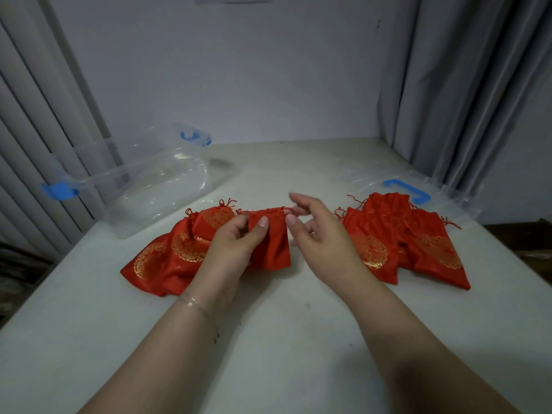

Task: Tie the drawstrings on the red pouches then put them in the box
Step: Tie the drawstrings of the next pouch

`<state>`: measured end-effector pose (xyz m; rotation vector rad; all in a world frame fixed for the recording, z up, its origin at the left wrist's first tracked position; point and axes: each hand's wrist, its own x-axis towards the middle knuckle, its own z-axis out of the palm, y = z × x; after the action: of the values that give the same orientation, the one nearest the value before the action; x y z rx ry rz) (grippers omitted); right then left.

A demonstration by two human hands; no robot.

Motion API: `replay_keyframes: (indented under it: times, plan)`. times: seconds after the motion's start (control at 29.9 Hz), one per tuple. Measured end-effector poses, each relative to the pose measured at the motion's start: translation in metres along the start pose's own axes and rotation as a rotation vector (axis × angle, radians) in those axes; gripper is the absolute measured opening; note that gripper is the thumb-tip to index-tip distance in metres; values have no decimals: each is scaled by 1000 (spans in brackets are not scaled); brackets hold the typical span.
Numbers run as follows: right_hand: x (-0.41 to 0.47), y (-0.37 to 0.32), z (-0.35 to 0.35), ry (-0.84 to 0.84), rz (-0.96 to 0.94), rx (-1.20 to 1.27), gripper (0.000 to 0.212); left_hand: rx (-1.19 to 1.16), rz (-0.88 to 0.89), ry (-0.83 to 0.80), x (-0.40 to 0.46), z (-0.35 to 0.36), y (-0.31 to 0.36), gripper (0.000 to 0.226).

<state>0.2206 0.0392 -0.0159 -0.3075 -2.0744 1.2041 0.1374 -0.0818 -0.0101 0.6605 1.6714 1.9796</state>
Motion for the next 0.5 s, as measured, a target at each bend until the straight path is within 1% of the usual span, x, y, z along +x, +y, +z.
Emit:
replay_keyframes:
  times: [0.03, 0.1, 0.13, 0.2, 0.33, 0.4, 0.5]
  plan:
    - [0, 3, 0, -22, 38, 3, 26, 11, 12, -2, 0, 1, 0, 19]
    - [0, 6, 1, -31, 55, -7, 12, 52, 41, -15, 0, 1, -2, 30]
    - [0, 6, 1, -30, 61, -10, 9, 70, 50, -20, -1, 1, -1, 36]
    - [0, 4, 0, -27, 64, -21, 12, 77, 53, -5, 0, 1, 0, 40]
    - [1, 0, -4, -22, 56, -33, 17, 91, 62, 67, 2, -2, -1, 30]
    - [1, -1, -5, -10, 67, -22, 17, 73, 54, 71, 3, -5, -1, 28]
    - [3, -4, -10, 48, 98, 33, 18, 18, 51, 106, 6, -8, 3, 28]
